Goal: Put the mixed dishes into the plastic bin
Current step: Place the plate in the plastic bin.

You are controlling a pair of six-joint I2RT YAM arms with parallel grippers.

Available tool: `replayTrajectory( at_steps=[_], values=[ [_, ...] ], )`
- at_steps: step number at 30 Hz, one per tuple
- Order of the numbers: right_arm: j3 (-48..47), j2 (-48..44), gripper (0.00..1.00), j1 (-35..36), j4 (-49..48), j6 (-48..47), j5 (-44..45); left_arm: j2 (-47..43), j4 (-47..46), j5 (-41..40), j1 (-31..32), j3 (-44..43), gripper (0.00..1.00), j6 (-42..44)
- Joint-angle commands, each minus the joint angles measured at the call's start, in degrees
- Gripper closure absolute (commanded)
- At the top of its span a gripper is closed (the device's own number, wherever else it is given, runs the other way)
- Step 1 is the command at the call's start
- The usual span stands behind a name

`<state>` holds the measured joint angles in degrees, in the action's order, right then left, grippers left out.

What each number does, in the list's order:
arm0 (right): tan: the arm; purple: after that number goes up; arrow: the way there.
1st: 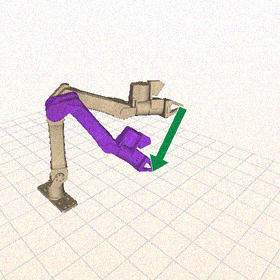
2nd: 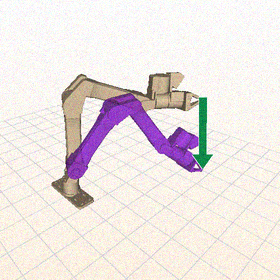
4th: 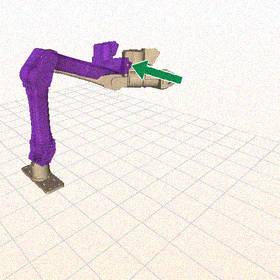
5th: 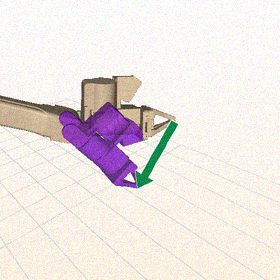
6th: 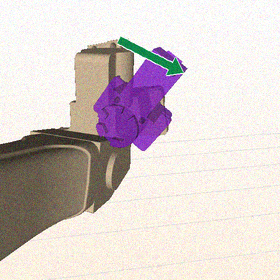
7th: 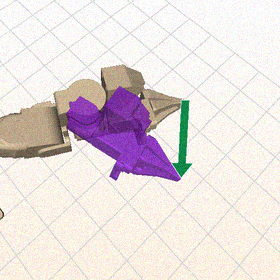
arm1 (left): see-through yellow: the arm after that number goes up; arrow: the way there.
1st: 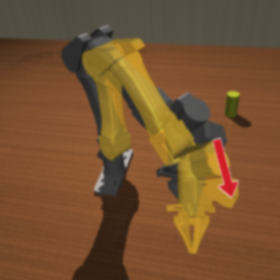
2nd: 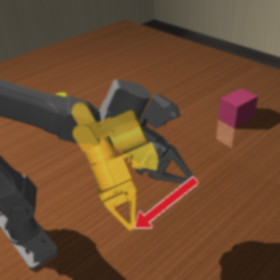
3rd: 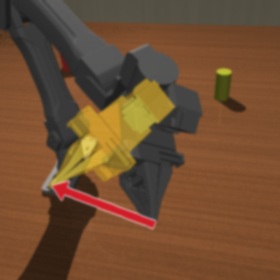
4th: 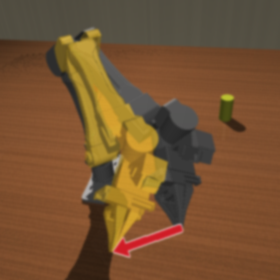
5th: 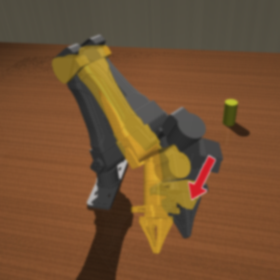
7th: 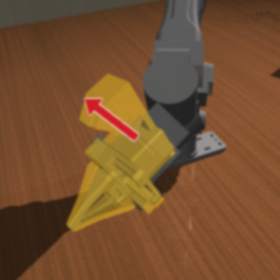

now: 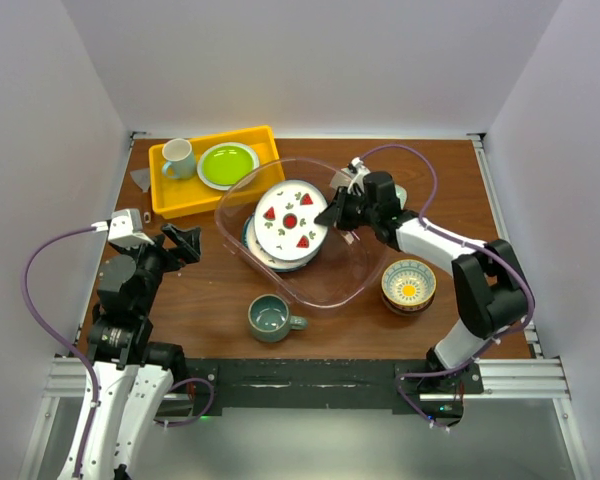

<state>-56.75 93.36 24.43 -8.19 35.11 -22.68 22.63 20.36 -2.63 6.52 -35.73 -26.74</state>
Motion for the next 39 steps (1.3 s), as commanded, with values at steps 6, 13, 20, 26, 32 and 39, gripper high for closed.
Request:
replayTrajectory(
  at_steps=[6, 13, 20, 26, 32, 39],
  values=[
    [-1.3, 1.2, 1.0, 1.7, -8.4, 1.6, 1.6, 0.0, -2.7, 0.3, 0.1, 0.3, 0.0, 1.5],
    [-1.3, 3.4, 0.95, 1.9, -8.3, 1.8, 1.9, 0.0, -2.7, 0.3, 0.1, 0.3, 0.0, 1.5],
    [-1.1, 4.2, 0.76, 1.9, -8.1, 0.9, 3.2, 0.0, -2.7, 0.3, 0.1, 0.4, 0.0, 1.4],
    [-0.7, 4.6, 0.65, 1.9, -7.6, -0.7, 4.4, -0.2, -2.7, 0.3, 0.1, 0.4, 0.0, 1.4],
    [-0.7, 4.8, 0.51, 1.9, -7.5, -2.0, 4.7, -0.2, -2.9, 0.4, 0.1, 0.4, 0.0, 1.4],
    [-0.7, 4.7, 0.37, 1.9, -7.4, -4.5, 4.7, -0.2, -2.9, 0.4, 0.1, 0.4, 0.0, 1.4]
  ],
)
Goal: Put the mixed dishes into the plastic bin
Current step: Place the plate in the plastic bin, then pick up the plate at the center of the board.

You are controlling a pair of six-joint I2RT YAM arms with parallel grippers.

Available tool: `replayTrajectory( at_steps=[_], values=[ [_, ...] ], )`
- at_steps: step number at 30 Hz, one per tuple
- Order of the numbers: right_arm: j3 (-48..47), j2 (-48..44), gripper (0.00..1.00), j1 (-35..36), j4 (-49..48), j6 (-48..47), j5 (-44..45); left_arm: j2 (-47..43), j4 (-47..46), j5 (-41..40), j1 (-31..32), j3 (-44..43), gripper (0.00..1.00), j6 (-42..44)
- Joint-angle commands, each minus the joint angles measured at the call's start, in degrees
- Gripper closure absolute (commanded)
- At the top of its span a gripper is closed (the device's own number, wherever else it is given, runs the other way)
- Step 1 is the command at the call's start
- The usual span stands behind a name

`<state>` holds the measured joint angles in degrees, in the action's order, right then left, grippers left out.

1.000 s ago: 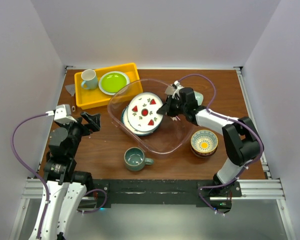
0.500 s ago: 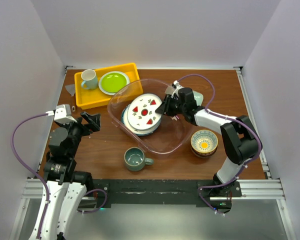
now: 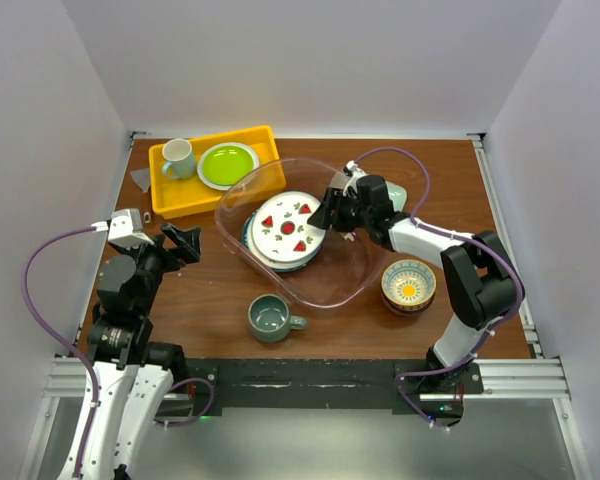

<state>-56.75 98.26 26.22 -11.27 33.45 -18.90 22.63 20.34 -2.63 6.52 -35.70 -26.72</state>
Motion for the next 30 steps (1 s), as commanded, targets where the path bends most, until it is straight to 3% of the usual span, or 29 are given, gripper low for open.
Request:
replayTrajectory(
  at_steps=[1, 5, 12, 20, 26, 30],
  values=[
    [-0.7, -0.3, 0.34, 0.1, -4.3, -3.5, 0.8, -0.3, -2.8, 0.5, 0.1, 0.4, 0.0, 1.5],
    [-0.8, -1.0, 0.17, 0.2, -4.3, -6.8, -1.0, -0.3, -2.8, 0.6, 0.1, 0.5, 0.0, 1.5],
    [-1.3, -2.5, 0.02, 0.1, -2.5, -14.1, -3.6, -0.7, -3.0, 0.9, 0.1, 0.5, 0.0, 1.5],
    [-4.2, -6.1, 0.02, 0.2, 5.0, -28.8, -8.0, -1.4, -3.0, 1.1, 0.1, 0.5, 0.0, 1.5],
    [-8.6, -9.9, 0.02, 0.1, 17.8, -47.8, -12.0, -1.9, -3.2, 1.6, 0.2, 0.5, 0.0, 1.6],
    [-10.7, -12.3, 0.02, 0.1, 27.4, -55.7, -15.1, -2.5, -3.4, 1.7, 0.4, 0.5, 0.0, 1.6]
  ],
)
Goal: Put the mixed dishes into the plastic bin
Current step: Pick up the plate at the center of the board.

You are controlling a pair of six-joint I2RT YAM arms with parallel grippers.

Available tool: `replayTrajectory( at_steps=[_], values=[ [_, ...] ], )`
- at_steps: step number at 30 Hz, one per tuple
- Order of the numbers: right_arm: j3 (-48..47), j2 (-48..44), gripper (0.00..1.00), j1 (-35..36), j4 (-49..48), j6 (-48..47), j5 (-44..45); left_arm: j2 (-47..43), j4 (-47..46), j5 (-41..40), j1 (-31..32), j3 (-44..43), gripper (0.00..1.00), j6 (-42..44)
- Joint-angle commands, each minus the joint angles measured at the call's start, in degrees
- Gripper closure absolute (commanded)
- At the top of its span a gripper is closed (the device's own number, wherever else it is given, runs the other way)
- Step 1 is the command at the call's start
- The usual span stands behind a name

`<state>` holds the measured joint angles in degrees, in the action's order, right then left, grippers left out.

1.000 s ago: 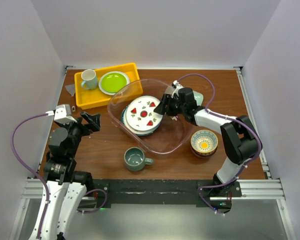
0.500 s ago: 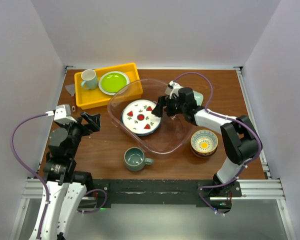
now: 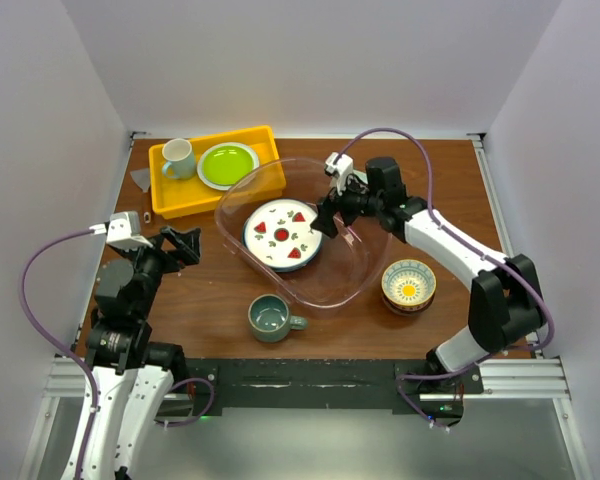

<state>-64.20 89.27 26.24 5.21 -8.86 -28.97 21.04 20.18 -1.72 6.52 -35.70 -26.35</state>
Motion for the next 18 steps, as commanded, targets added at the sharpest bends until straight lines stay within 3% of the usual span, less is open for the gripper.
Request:
replayTrajectory(
  at_steps=[1, 8, 18],
  values=[
    [-3.4, -3.9, 0.02, 0.1, 12.2, -14.8, -5.1, -1.0, -3.1, 0.7, 0.6, 0.5, 0.0, 1.3],
    [-4.5, -11.9, 0.02, -0.6, 19.8, -23.6, -2.1, -1.3, -3.4, 1.2, 0.9, 0.7, 0.0, 1.3],
    [-7.6, -21.4, 0.02, -4.7, 30.6, -27.4, -3.0, -0.9, -4.1, 3.0, 0.9, 0.9, 0.0, 1.4]
  ],
)
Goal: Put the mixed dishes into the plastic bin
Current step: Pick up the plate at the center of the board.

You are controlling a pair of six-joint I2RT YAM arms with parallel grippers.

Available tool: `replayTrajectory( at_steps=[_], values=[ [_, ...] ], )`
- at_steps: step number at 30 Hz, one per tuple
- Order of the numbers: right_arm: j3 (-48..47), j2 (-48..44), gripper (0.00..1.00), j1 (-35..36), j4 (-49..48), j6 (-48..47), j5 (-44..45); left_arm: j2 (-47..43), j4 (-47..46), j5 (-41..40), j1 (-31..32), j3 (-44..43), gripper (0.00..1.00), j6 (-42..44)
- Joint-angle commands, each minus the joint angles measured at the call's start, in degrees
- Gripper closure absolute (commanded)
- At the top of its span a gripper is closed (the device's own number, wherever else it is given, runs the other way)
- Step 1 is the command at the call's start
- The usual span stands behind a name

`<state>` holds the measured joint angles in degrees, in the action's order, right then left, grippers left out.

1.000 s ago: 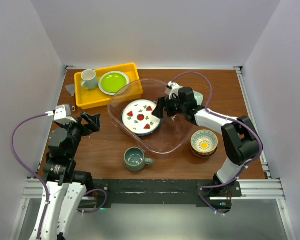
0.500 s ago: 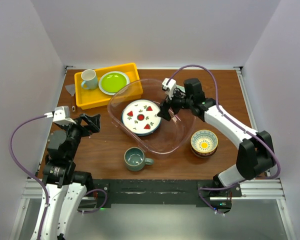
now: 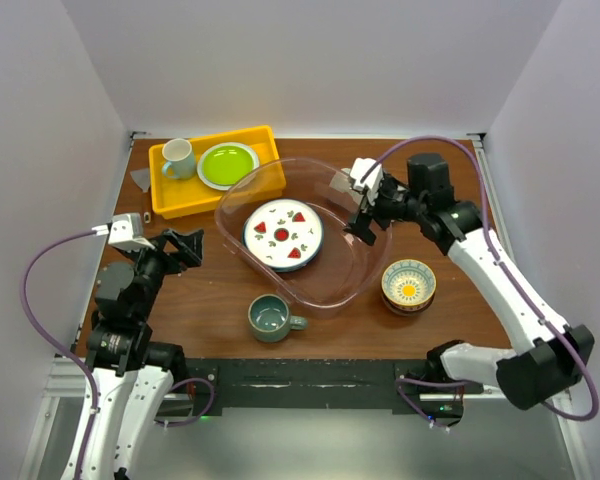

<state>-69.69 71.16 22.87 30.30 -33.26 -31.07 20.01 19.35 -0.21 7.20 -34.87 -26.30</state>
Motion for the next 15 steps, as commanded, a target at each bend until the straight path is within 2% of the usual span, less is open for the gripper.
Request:
replayTrajectory(
  at_steps=[1, 7, 15],
  values=[
    [-1.9, -5.0, 0.02, -2.2, 5.9, -3.1, -1.2, 0.1, -3.3, 1.6, 0.4, 0.1, 0.0, 1.4],
    [0.5, -11.1, 0.02, -6.2, 8.1, -2.7, -2.1, 0.4, -3.4, 2.7, 0.4, 0.2, 0.0, 1.6],
    [0.6, -16.4, 0.02, -10.1, 11.6, -1.7, 4.9, 0.6, -4.2, 4.5, 0.5, 0.3, 0.0, 1.7]
  ],
)
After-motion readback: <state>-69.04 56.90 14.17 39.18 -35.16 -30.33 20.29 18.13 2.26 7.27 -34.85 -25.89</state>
